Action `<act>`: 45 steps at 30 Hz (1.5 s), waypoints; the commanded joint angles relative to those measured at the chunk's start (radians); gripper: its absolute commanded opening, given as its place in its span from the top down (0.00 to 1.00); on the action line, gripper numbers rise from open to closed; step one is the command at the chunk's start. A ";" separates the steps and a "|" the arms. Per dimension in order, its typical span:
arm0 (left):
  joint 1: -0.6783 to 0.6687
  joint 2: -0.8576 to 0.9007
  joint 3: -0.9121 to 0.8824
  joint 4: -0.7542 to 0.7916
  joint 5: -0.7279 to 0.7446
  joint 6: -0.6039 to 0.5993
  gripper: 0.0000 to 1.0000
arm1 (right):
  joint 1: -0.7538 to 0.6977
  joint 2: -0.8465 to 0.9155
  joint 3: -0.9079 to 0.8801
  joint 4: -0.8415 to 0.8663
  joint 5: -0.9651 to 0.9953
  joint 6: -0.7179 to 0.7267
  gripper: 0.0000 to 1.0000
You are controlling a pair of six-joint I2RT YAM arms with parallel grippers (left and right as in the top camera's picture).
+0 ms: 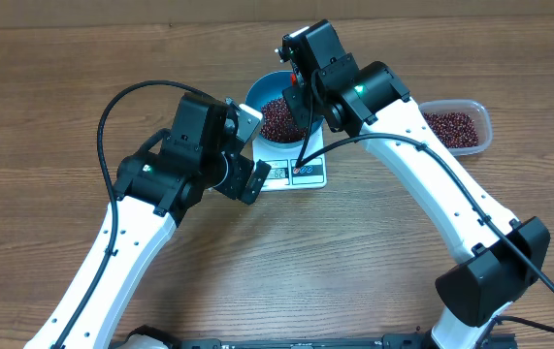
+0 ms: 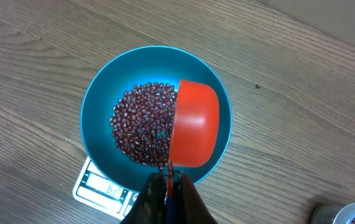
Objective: Scoop item into bowl and weigh 150g on scale
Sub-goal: 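Tip the scoop to pour beans into the blue bowl, then lift the empty scoop back right above the bean container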
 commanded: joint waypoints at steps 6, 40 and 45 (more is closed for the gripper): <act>-0.006 0.007 0.001 0.002 0.015 0.018 0.00 | 0.014 -0.011 0.031 -0.014 0.080 -0.039 0.96; -0.006 0.007 0.001 0.002 0.015 0.019 0.00 | -0.048 -0.035 0.031 -0.038 -0.018 -0.063 0.96; -0.006 0.007 0.001 0.002 0.015 0.019 0.00 | -0.179 -0.089 0.031 -0.046 -0.229 -0.064 0.96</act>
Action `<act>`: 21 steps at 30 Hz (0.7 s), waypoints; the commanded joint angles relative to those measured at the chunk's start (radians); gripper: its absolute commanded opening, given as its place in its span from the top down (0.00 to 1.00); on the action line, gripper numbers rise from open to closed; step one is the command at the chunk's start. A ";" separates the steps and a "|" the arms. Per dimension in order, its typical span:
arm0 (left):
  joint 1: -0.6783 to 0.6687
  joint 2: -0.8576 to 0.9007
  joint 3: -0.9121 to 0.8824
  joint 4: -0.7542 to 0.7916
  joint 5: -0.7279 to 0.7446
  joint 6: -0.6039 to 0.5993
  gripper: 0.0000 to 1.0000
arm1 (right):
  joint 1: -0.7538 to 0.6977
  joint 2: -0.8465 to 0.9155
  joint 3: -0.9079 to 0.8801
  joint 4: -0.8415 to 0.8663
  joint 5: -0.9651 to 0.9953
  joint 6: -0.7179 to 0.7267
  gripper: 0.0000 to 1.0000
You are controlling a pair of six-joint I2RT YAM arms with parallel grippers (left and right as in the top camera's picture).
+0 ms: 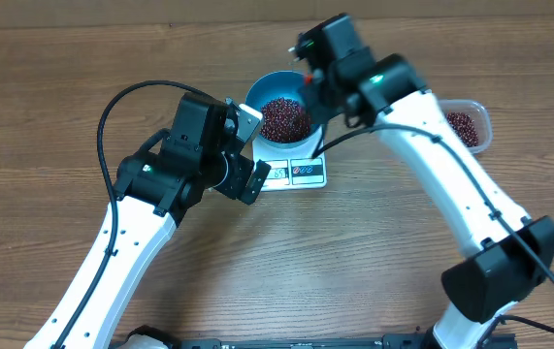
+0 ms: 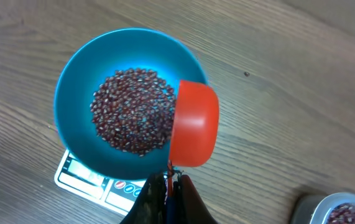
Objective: Scoop item into bowl and weigh 150g on scale
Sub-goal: 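Lift the empty scoop back right above the bean container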
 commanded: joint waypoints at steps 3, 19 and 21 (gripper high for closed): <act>-0.006 0.007 0.001 0.002 0.014 0.019 0.01 | -0.182 -0.114 0.031 -0.011 -0.298 -0.008 0.96; -0.006 0.007 0.001 0.002 0.014 0.019 0.00 | -0.632 -0.132 0.008 -0.135 -0.330 -0.071 0.96; -0.006 0.007 0.001 0.002 0.014 0.019 0.00 | -0.648 -0.127 -0.016 -0.135 -0.317 -0.086 0.96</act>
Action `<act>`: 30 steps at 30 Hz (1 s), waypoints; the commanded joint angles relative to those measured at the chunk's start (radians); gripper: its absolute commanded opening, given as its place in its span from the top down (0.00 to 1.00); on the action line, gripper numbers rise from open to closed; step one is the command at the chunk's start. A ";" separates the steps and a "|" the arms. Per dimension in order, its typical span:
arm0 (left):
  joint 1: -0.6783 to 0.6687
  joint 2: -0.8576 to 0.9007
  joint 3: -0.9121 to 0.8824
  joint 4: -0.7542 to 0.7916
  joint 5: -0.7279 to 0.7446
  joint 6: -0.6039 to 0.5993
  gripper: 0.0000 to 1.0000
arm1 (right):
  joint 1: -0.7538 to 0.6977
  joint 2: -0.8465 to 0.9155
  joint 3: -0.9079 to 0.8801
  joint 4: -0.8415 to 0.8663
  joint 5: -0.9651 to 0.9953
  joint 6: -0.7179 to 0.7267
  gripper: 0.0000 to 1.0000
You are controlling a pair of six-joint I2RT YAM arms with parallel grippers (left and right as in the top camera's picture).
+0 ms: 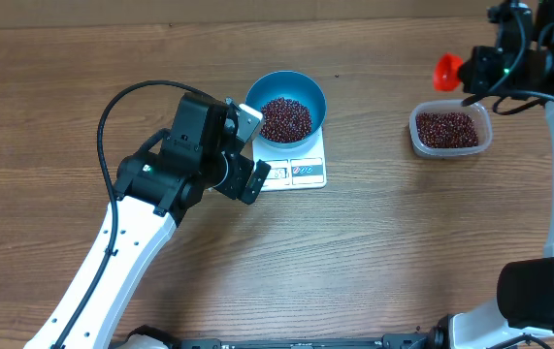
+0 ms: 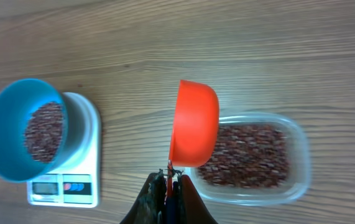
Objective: Scoop item into bowl and weigh 150g on scale
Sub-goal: 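Lift the empty scoop back right above the bean container, then lower the red scoop into the bean container and scoop beans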
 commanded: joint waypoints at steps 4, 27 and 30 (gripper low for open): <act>-0.006 0.007 0.001 0.002 0.014 0.019 0.00 | -0.021 0.027 -0.055 -0.003 0.097 -0.044 0.96; -0.006 0.007 0.001 0.002 0.014 0.019 0.00 | -0.021 0.172 -0.113 0.024 0.273 -0.032 0.96; -0.006 0.007 0.001 0.002 0.015 0.019 0.00 | -0.021 0.199 -0.113 0.025 0.317 -0.010 0.96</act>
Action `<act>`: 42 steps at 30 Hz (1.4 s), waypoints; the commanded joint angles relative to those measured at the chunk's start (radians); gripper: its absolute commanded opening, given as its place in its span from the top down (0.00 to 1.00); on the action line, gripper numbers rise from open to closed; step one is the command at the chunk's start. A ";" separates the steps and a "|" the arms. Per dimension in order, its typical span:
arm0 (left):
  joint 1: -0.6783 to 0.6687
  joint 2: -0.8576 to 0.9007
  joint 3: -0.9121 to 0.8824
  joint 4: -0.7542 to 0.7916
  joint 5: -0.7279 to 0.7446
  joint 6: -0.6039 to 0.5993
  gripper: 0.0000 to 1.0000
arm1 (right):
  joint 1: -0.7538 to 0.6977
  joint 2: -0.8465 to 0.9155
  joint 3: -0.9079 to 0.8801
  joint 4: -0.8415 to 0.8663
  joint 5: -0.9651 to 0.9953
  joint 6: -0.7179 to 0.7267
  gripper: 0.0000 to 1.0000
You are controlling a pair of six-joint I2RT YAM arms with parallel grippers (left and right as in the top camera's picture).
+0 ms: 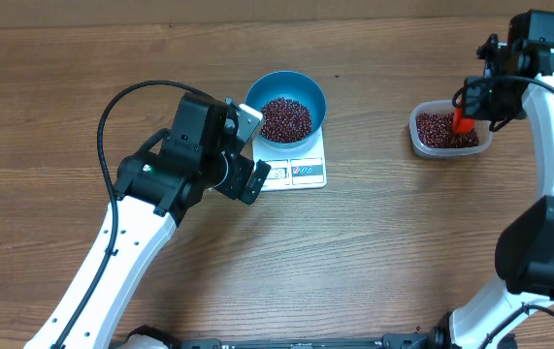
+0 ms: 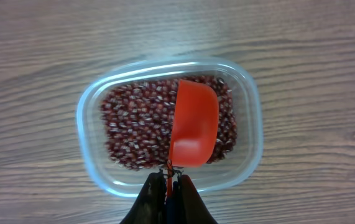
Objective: Scoop item into bowl and weigh 150g on scale
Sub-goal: 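Lower the red scoop into the bean container and scoop beans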
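A blue bowl (image 1: 286,107) holding dark red beans (image 1: 284,118) sits on a white scale (image 1: 296,171) at the table's middle back. At the right stands a clear plastic tub (image 1: 449,131) of the same beans (image 2: 137,127). My right gripper (image 2: 168,180) is shut on the handle of an orange scoop (image 2: 194,123), whose cup hangs over the tub's beans, turned on its side. My left gripper (image 1: 247,145) rests beside the scale's left edge, close to the bowl; its jaws cannot be made out.
Wooden table (image 1: 374,252) all round. The left arm (image 1: 141,223) runs from the front left up to the scale. The right arm comes along the table's right edge.
The right gripper has moved down and toward the tub, so the scoop that was behind and above it now sits over the beans inside its rim. The left arm has not moved.
First the scoop was tipped over the blue bowl on the scale, beans in the bowl. Then it stood at the bowl's right rim. Later it was far right, near the tub. Now it is over the tub's beans.
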 commanded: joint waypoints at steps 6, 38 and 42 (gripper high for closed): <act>-0.006 0.006 0.001 0.002 0.014 0.019 0.00 | -0.003 0.060 -0.006 0.006 0.095 0.035 0.96; -0.006 0.006 0.001 0.002 0.014 0.019 0.00 | -0.085 0.108 -0.010 -0.013 -0.380 -0.084 0.96; -0.006 0.006 0.001 0.002 0.014 0.019 0.01 | -0.129 0.108 -0.010 -0.025 -0.442 -0.087 0.96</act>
